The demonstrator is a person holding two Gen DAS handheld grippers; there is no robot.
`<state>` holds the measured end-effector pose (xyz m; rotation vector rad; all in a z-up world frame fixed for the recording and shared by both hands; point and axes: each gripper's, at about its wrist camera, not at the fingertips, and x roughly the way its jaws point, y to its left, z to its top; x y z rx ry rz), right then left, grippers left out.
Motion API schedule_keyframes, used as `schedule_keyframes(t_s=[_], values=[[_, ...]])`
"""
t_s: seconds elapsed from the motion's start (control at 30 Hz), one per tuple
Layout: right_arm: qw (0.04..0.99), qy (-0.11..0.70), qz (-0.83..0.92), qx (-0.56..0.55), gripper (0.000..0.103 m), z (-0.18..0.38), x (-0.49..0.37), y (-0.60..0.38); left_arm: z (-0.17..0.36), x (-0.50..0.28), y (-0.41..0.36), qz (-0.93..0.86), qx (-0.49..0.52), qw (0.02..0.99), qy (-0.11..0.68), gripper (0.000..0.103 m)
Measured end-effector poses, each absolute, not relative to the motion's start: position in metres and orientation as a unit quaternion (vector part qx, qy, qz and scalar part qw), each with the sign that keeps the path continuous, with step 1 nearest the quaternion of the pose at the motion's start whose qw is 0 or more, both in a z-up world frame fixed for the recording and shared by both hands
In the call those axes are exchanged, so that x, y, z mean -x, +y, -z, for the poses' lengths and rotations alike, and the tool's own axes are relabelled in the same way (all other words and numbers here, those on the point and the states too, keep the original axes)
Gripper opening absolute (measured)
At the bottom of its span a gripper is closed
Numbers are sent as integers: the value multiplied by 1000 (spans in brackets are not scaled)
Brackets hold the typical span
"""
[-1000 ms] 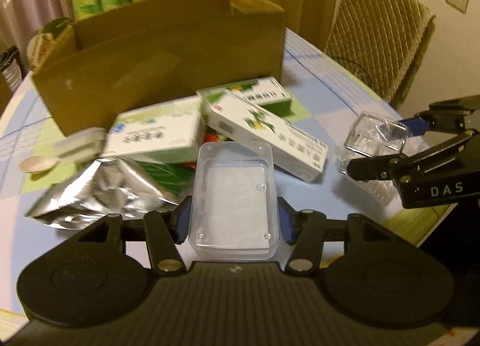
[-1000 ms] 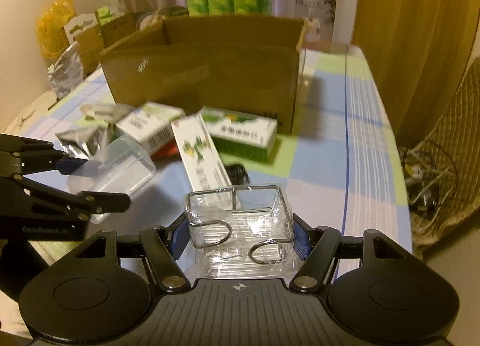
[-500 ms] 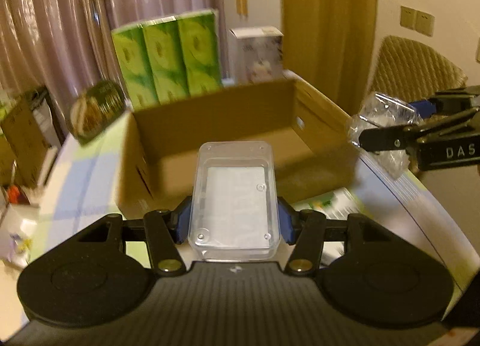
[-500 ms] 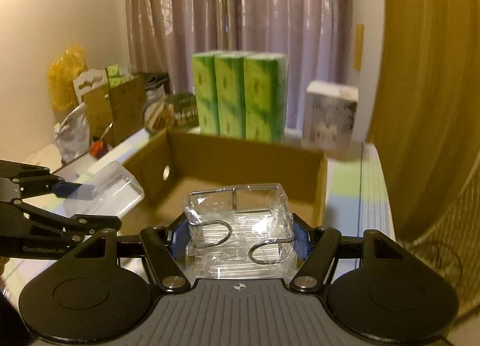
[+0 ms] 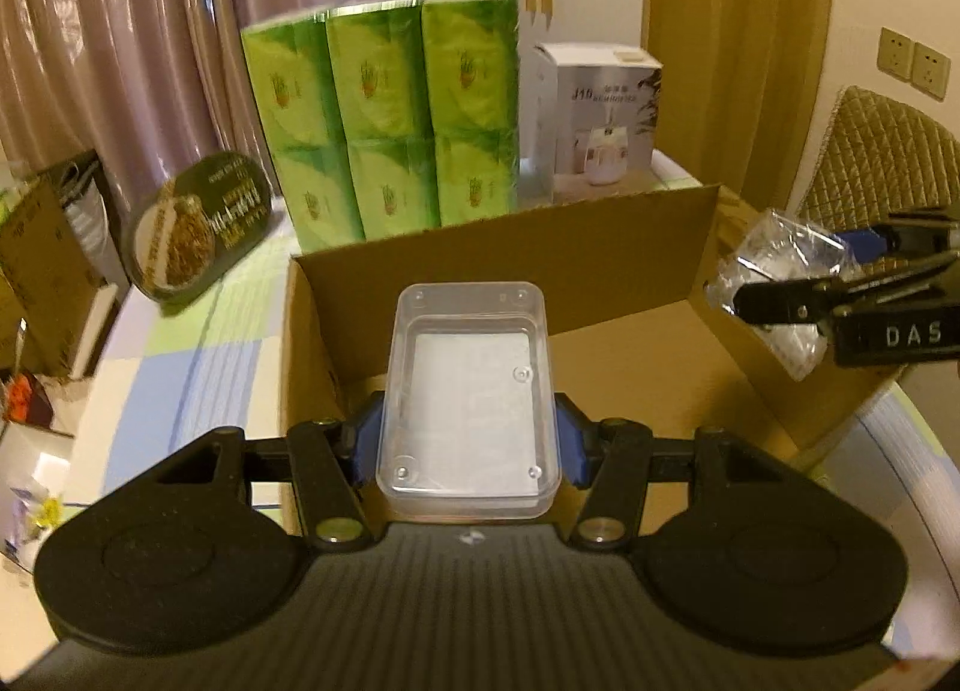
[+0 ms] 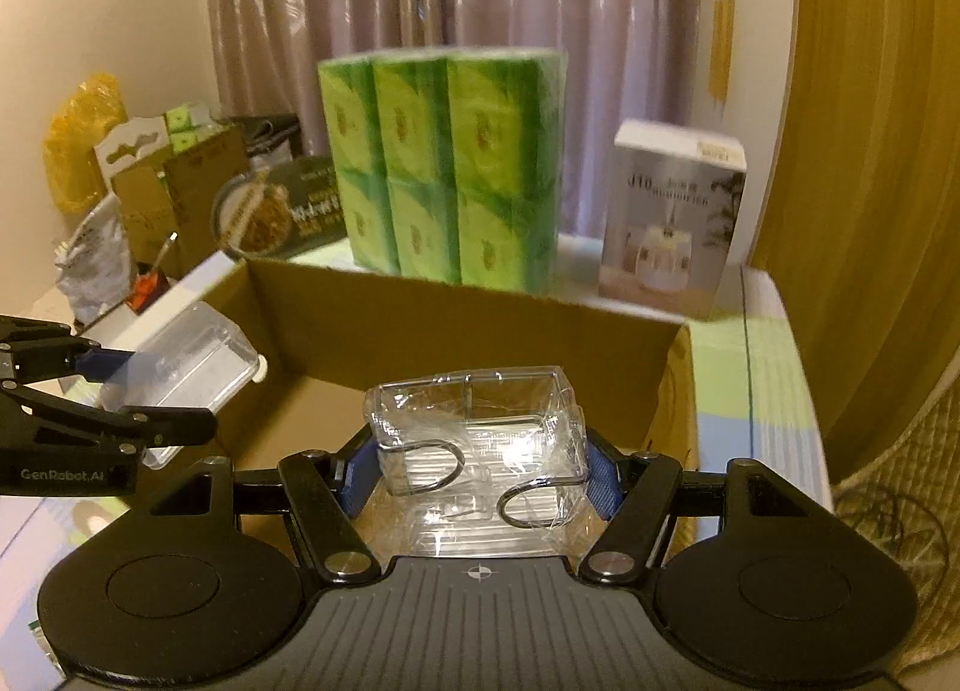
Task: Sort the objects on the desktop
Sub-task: 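Lift the clear box with the left tool while the right tool carries the clear tray toward the cardboard box, then open the left tool over the cardboard box while the right tool releases the clear tray inside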
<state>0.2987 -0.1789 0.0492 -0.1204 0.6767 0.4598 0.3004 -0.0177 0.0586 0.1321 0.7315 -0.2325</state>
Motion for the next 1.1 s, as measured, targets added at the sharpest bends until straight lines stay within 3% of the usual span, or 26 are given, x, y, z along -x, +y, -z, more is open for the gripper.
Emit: schedule_keyframes(t_s=[0.37,0.43,1.0,1.1], values=[[910,346,-223,55,65,-27,-310,-172,-30,-322,-25,127,-56,916,377,52],[910,346,-223,55,65,-26,-310,-172,-27,-324,-25,125,-58,916,377,57],[907,351,-230,45,65,-23,-308,-168,-41,-302,0,109,-60,924,361,58],[907,345,-237,41,74,-26,-306,-168,-41,-300,0,109,-60,924,362,58]])
